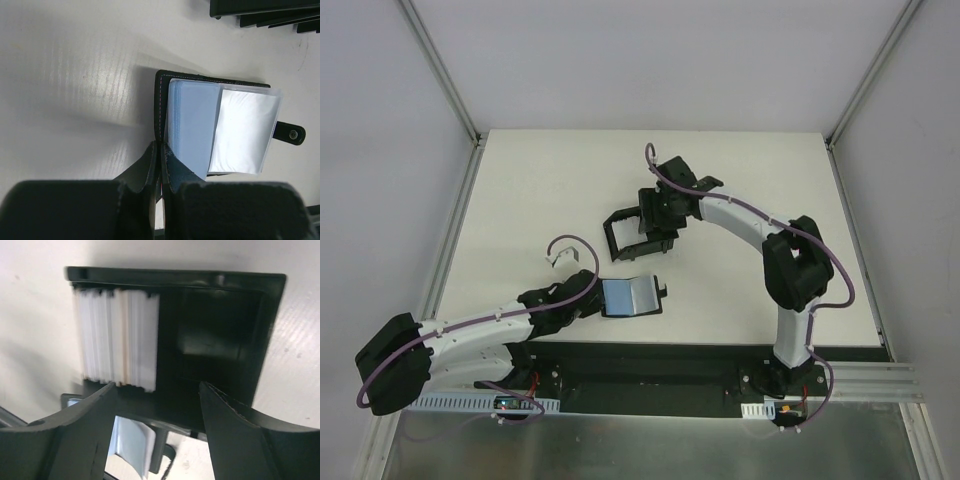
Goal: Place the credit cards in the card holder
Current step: Pick up the credit card from the storage box.
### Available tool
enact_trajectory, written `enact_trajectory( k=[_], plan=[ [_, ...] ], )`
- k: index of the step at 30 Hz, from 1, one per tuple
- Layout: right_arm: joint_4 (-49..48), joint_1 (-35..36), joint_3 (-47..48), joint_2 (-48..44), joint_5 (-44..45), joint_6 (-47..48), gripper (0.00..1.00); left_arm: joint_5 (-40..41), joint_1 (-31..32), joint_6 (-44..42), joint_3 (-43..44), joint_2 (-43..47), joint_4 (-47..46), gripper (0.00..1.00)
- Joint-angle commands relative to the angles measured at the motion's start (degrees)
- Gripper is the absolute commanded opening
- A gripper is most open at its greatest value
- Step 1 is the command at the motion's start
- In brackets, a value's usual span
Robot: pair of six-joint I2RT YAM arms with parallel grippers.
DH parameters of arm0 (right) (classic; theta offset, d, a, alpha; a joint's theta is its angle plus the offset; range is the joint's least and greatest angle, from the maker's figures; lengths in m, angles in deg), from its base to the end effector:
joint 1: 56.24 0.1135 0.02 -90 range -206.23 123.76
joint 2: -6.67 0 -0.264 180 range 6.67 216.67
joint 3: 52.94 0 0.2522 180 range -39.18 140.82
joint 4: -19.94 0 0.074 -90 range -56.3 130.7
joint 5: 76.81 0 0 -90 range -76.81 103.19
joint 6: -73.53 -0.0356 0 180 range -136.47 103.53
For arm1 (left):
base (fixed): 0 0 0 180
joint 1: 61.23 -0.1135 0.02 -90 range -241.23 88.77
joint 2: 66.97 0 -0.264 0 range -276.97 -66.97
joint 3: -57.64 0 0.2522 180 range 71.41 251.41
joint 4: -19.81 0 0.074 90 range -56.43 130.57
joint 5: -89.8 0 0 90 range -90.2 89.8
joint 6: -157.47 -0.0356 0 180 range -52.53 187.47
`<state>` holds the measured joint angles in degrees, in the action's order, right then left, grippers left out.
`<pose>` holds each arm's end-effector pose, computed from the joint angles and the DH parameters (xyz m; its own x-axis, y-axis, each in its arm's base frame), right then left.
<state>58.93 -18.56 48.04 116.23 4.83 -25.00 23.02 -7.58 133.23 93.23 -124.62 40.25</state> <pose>0.3383 0.2678 0.2440 -0.6789 -0.3389 -0.6513 -0.5882 0.7820 0.2062 0.1246 -0.1456 0.1697 -0.6822 -0.4868 -0.5456 -0.1320 0.8159 -0.5629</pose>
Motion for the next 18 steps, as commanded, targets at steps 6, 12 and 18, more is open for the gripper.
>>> enact_trajectory(
  k=[6, 12, 18],
  plan=[
    [2.89, -2.51, -0.2, -0.57, 1.76, 3.88, 0.68, 2.44, 0.14, -0.01, 0.68, 0.87, 0.88, 0.0],
    [2.37, -4.09, -5.21, -3.55, 2.47, 4.23, 0.68, 2.09, 0.05, 0.07, 0.32, 0.61, 0.88, 0.0],
    [0.35, -5.06, -11.62, -8.12, 2.47, 4.05, 0.69, 2.35, 0.05, 0.95, -0.03, 0.26, 0.71, 0.0]
  ],
)
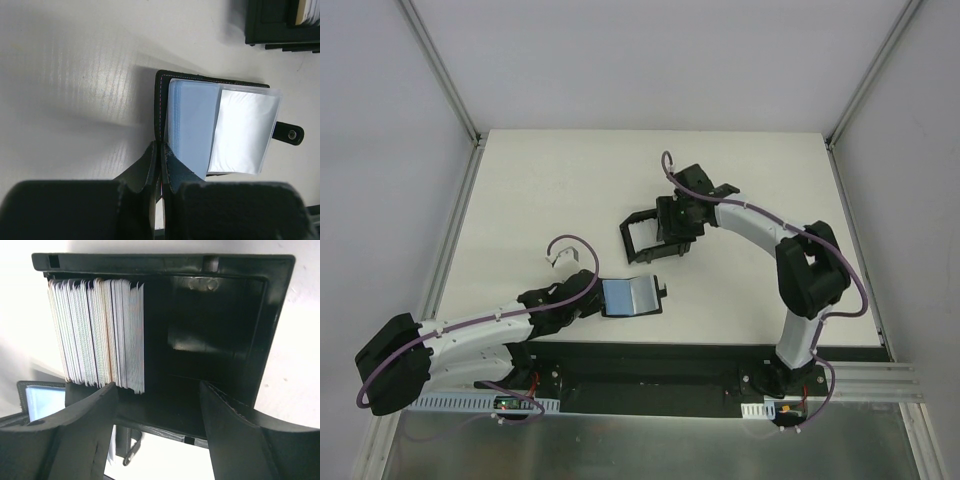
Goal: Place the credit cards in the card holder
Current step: Pick up the credit card from the storage box.
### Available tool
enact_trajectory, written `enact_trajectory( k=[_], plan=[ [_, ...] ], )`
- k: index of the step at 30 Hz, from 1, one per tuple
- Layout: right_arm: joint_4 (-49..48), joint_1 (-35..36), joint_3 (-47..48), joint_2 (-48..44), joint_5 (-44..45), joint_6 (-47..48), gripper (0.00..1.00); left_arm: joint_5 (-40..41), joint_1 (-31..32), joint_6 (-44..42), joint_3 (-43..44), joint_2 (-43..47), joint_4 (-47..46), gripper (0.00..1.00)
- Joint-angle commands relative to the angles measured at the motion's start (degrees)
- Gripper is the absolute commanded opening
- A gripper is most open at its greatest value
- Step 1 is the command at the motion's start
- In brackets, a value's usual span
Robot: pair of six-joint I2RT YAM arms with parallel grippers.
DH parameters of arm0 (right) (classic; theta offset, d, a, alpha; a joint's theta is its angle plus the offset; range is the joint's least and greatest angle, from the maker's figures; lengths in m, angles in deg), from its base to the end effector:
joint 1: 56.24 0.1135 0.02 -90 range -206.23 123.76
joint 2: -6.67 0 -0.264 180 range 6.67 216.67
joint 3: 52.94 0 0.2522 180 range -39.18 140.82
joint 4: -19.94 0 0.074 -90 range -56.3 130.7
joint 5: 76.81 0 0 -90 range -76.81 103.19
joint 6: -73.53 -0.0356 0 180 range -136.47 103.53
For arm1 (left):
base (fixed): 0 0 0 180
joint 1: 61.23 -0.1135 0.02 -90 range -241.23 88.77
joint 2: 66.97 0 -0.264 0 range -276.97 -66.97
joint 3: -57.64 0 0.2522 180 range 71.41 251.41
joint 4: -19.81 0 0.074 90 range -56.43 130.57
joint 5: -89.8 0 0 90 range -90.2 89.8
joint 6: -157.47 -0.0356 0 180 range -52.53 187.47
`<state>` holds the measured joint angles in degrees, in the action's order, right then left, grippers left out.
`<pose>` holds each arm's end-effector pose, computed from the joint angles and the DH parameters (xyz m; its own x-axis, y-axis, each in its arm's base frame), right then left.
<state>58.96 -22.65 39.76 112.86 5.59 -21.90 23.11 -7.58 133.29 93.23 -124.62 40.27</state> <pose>0.3351 0.2282 0.2215 -0.7162 -0.3631 -0.5960 -0.5501 0.8192 0.1621 0.1246 -0.1456 0.1697 -0.6812 -0.4879 -0.5459 -0.1333 0.8158 -0.5628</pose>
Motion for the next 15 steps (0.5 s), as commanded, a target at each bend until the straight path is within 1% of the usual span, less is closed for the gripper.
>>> enact_trajectory(
  k=[1, 6, 8, 11, 15],
  plan=[
    [0.06, -1.06, -4.13, -5.46, 1.79, 0.95, 0.69, 2.27, 0.05, 0.97, -0.03, -0.01, 0.68, 0.0],
    [-1.7, -1.68, -7.48, -7.58, 1.8, 1.3, 0.69, 1.13, 0.14, 1.15, 0.24, -2.11, -0.98, 0.0],
    [-2.05, -2.12, -6.96, -7.75, 0.75, 1.65, 0.7, 0.16, 0.05, 1.24, 0.32, -3.08, -2.03, 0.0],
    [-2.67, -2.21, -5.55, -7.58, -0.84, 2.7, 0.75, -0.98, 0.06, 2.29, 0.41, -4.66, -2.66, 0.0],
    [-2.14, -2.29, -2.57, -5.48, -0.84, 2.01, 0.76, -0.81, 0.14, 3.35, -0.55, -3.97, -2.83, 0.0]
  ],
)
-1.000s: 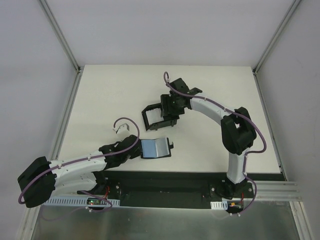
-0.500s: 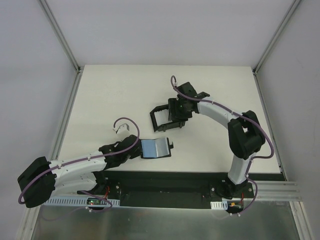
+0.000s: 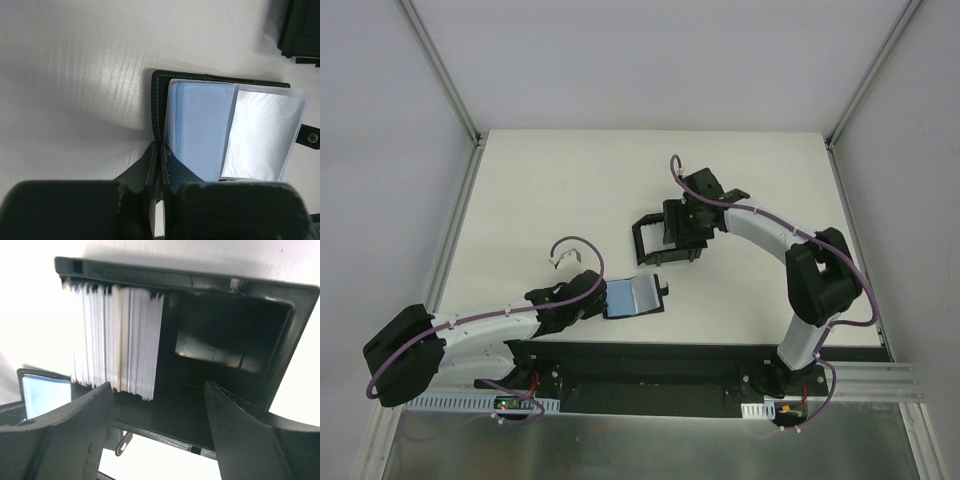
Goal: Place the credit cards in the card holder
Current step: Pick up the credit card from the storage box.
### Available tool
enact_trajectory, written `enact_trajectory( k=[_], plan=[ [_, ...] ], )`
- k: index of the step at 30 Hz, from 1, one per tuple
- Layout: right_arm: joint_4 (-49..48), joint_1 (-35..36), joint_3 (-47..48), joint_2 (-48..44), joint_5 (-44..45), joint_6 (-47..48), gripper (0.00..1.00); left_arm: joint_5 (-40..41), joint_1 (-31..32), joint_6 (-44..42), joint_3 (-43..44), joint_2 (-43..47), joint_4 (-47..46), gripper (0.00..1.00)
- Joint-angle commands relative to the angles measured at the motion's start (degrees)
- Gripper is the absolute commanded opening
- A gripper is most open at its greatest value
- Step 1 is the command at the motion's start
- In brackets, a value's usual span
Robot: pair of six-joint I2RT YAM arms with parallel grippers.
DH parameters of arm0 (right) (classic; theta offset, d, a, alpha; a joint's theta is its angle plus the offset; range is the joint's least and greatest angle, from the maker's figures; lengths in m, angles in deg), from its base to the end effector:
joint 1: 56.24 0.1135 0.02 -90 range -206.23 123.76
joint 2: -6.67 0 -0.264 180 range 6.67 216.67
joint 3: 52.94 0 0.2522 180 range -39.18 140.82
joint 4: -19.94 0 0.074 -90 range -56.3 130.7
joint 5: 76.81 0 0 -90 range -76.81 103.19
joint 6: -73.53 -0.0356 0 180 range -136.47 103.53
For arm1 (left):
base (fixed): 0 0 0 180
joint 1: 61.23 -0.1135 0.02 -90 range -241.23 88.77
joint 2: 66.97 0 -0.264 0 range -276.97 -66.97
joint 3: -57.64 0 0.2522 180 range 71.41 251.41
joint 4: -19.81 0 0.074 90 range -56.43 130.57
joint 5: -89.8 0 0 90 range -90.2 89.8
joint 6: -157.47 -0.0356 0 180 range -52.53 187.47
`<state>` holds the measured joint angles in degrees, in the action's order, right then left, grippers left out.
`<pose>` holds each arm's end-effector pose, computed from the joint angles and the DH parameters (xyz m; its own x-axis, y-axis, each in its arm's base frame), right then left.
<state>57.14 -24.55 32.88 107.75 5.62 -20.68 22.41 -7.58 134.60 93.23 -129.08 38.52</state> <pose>0.3214 0.2039 0.2195 -0.7161 -0.3566 -0.6000 -0.5379 0.8297 0.1489 0.1280 -0.1509 0.1584 -0.7007 -0.4829 -0.5252 -0.1611 0.8242 -0.5428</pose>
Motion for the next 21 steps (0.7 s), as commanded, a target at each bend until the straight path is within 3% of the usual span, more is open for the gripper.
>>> enact_trajectory(
  k=[1, 21],
  plan=[
    [-0.15, -0.39, 5.11, 0.43, -1.04, 0.52, 0.76, 0.06, 0.14, 1.95, -0.82, 0.93, -1.17, 0.0],
    [-2.09, -0.13, 7.14, 6.5, -4.65, -3.61, 0.73, -2.66, 0.14, -2.36, -1.61, 1.64, -1.35, 0.0]
  ],
)
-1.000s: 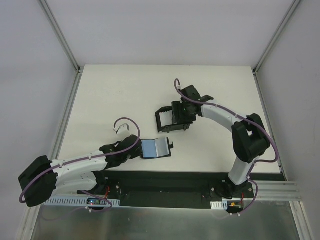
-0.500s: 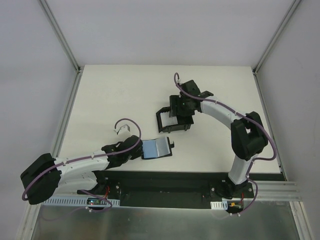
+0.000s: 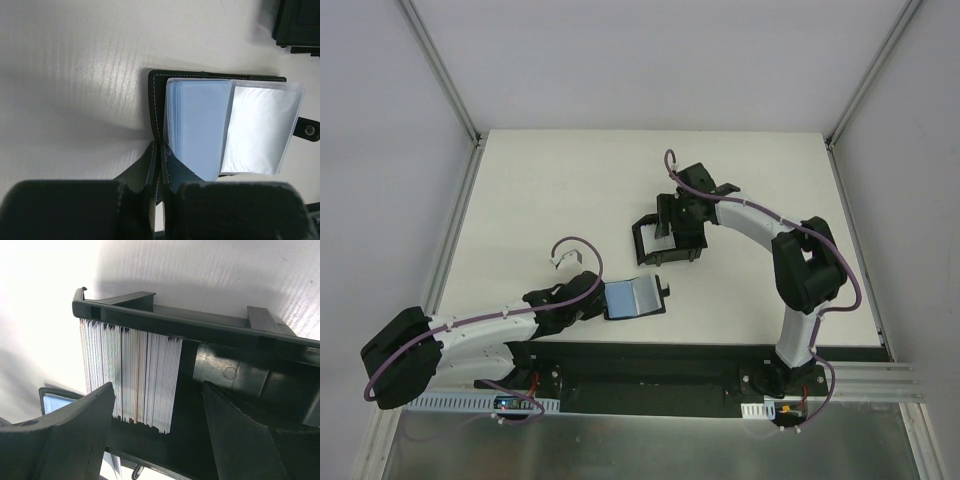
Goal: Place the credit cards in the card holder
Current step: Pick up the credit card from the storage box.
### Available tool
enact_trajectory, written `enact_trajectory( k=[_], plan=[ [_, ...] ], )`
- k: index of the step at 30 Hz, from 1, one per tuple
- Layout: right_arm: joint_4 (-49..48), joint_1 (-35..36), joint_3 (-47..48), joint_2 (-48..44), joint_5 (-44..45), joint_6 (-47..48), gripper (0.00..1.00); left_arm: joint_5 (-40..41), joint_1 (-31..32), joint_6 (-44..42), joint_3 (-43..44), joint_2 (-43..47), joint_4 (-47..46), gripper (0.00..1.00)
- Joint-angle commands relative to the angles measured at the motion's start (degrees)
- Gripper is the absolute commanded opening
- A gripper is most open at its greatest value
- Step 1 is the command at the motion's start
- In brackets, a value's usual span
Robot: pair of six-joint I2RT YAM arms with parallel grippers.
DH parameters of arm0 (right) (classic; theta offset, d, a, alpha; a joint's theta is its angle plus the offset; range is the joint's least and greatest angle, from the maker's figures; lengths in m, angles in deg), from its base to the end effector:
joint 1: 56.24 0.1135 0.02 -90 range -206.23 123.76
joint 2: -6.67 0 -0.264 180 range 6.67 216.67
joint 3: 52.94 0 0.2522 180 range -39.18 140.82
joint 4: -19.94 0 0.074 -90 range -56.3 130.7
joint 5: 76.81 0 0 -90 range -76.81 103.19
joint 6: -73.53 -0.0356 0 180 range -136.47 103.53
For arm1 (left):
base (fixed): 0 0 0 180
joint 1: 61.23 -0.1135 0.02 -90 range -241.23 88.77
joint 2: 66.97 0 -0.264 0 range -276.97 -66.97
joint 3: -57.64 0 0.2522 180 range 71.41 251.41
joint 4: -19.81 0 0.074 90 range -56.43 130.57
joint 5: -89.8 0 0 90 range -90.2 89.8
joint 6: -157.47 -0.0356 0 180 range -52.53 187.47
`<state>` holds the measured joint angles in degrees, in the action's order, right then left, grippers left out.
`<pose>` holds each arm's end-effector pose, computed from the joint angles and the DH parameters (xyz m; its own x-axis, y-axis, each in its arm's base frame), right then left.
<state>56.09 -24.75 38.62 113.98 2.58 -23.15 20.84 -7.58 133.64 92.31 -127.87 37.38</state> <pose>0.3449 0.2190 0.2113 -0.7375 -0.3177 -0.5960 -0.5281 0.8213 0.2157 0.1260 -0.1497 0.1585 -0.7129 -0.4717 -0.5189 -0.1336 0.8178 -0.5598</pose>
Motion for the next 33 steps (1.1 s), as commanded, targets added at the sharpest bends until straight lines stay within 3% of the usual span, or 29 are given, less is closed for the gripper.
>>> enact_trajectory(
  k=[1, 33],
  plan=[
    [-1.04, 0.07, 1.3, 0.36, -1.52, -1.23, 0.73, -1.09, 0.14, -1.4, -0.78, 0.52, -0.3, 0.0],
    [-0.86, 0.51, 2.09, -1.49, -5.47, -0.71, 0.31, -1.61, 0.05, -2.8, 0.45, -1.15, -1.0, 0.0]
  ],
)
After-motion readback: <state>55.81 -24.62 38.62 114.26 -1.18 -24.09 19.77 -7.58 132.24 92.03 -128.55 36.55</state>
